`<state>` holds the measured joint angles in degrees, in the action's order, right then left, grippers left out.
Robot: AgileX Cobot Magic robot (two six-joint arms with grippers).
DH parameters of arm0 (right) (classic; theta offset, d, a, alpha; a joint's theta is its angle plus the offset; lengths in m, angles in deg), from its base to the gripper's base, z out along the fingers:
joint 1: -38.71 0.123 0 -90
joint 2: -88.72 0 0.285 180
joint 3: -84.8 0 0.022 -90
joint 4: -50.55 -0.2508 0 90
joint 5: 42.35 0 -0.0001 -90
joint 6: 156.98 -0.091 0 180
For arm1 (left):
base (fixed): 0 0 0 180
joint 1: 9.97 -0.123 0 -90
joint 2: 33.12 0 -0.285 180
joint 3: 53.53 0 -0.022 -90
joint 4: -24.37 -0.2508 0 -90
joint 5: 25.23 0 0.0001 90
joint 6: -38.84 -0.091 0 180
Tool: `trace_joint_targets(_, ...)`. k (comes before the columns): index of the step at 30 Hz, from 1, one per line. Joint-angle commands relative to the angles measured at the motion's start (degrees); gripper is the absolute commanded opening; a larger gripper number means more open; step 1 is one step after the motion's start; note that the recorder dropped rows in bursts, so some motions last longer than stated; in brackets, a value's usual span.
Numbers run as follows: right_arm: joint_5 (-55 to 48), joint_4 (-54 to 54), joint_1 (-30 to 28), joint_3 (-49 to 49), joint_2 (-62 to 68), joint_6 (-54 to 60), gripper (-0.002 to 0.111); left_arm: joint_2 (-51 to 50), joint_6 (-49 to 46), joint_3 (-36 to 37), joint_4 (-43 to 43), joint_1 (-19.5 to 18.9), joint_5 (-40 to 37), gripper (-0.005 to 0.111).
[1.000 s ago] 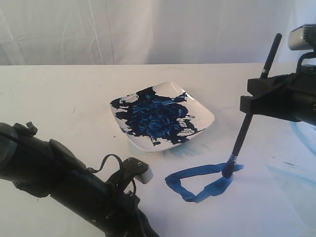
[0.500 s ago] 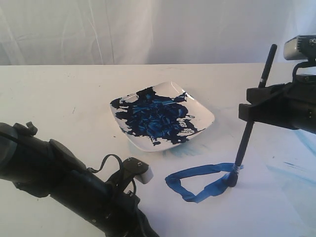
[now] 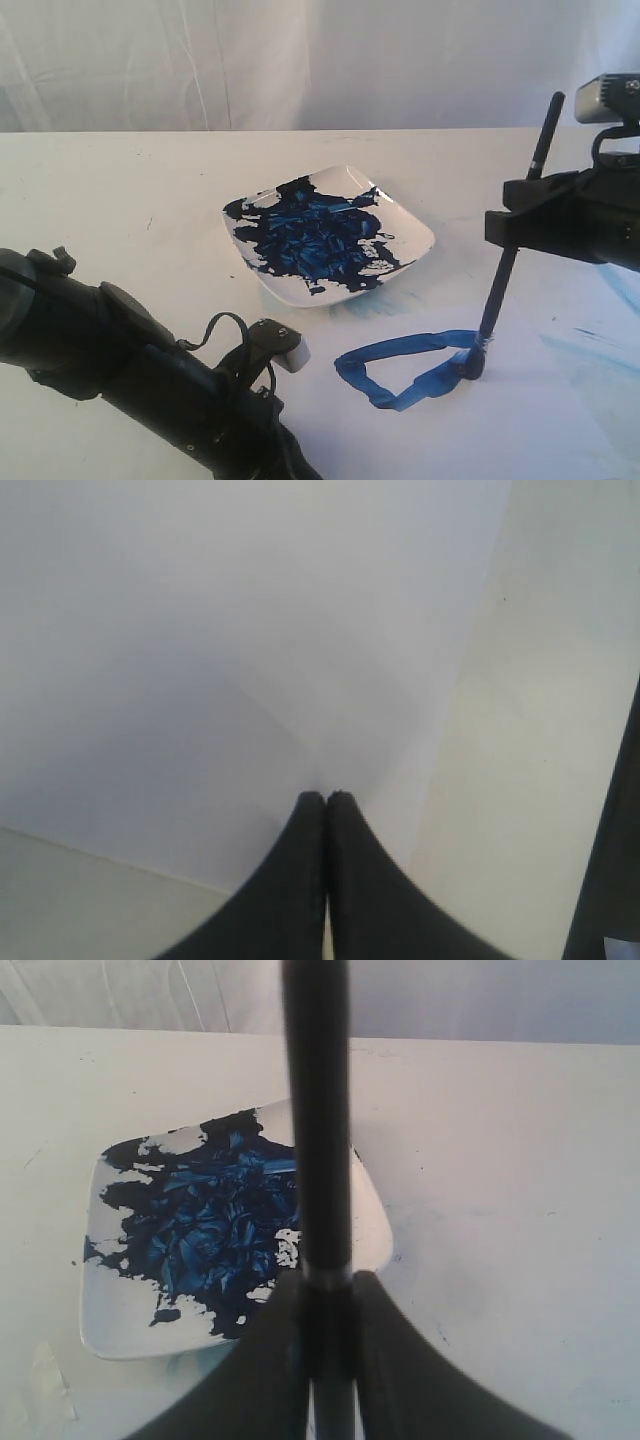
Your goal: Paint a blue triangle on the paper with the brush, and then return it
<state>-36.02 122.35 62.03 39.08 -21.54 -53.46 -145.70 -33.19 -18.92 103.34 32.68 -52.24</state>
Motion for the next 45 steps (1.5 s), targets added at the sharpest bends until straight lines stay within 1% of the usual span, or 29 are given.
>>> trace_joint_targets(1, -0.6, 0.1, 0.0, 0.4, 1.8, 0.8, 0.000, 0.2, -0.1, 0.0, -0.2, 0.4, -1.1, 0.000)
trace_joint_targets(7, -1.1, 0.0, 0.0, 3.1, 3.5, 3.0, 0.000, 0.2, -0.1, 0.0, -0.2, 0.4, -1.1, 0.000)
trace_joint_targets(17, -1.0, 0.0, 0.0, 3.4, 5.5, 4.5, 0.000, 0.2, -0.1, 0.0, -0.2, 0.4, -0.9, 0.000)
trace_joint_targets(22, -1.9, 0.0, 0.0, 5.6, 5.6, 5.9, 0.000, 0.2, -0.1, 0.0, -0.2, 0.4, -1.0, 0.000)
trace_joint_targets(38, -2.6, 0.1, 0.0, 7.3, 5.8, 8.7, 0.000, 0.2, -0.1, 0.0, -0.2, 0.4, -1.0, 0.000)
trace_joint_targets(42, -1.8, 0.1, 0.0, 7.3, 7.8, 9.5, 0.000, 0.2, -0.1, 0.0, -0.2, 0.4, -1.0, 0.000)
trace_joint_targets(45, 1.8, 0.1, 0.0, 7.3, 9.2, 10.0, 0.000, 0.2, -0.1, 0.0, -0.2, 0.4, -1.0, 0.000)
